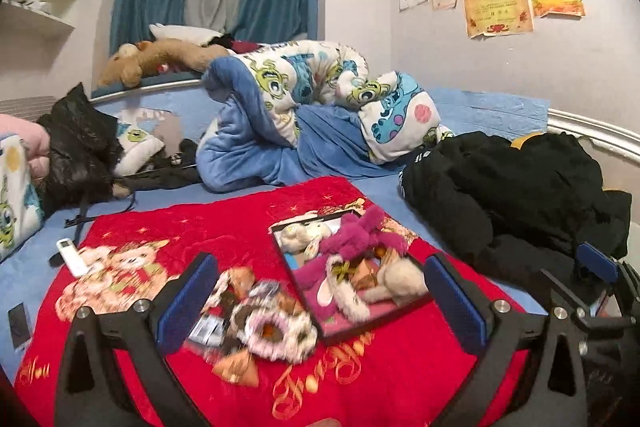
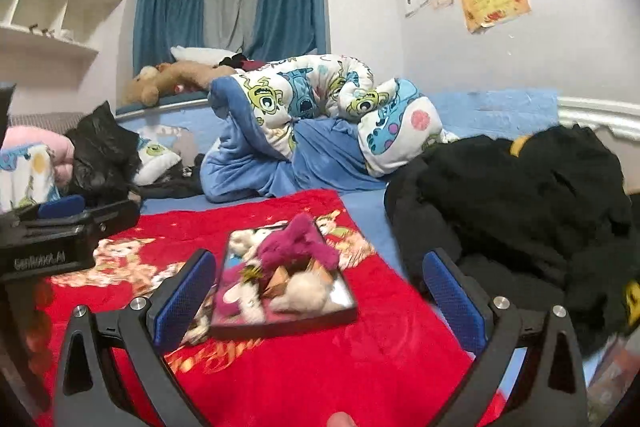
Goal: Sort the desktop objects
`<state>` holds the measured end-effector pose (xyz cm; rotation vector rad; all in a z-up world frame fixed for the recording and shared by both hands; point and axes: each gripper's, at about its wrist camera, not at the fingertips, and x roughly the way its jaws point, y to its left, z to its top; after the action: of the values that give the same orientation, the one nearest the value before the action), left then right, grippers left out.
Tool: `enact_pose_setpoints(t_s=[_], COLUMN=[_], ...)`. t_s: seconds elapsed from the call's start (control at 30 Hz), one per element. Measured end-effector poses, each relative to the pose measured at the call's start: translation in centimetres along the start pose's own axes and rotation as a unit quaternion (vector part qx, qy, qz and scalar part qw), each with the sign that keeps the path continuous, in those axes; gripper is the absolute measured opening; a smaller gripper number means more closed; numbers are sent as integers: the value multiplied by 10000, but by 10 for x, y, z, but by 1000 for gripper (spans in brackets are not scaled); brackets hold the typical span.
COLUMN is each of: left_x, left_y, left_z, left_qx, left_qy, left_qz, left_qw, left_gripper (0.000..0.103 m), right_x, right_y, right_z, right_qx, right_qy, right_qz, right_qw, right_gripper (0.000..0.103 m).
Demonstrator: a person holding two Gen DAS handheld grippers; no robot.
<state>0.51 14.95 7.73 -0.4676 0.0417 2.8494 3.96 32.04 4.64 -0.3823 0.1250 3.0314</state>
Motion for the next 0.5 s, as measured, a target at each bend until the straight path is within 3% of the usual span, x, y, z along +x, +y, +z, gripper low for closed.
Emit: enact_pose_setpoints(t_s=[0.17,0.3,0.43,0.5], left_x=[-32,-30,-19,-13], left_y=[8,14,3,-2], left_z=[-49,-77,-93,-98], left_qx=[-132,-462,-63,73], left_qy=[45,124,233,267], left_qz=[241,-26,204,251], left_qw=[9996,9989,9995,9993], left_gripper=[103,103,103,103], right_x=[-24,-19,-13,-7], right_y=[-3,4,15,11], right_z=[-34,-55,-73,-75], right_qx=[379,220,-68,110], right_qy=[53,244,374,561], right_qz=[51,-49,-90,-92], right_qw=[9993,9994,9992,9983], right_gripper=[103,103,103,103])
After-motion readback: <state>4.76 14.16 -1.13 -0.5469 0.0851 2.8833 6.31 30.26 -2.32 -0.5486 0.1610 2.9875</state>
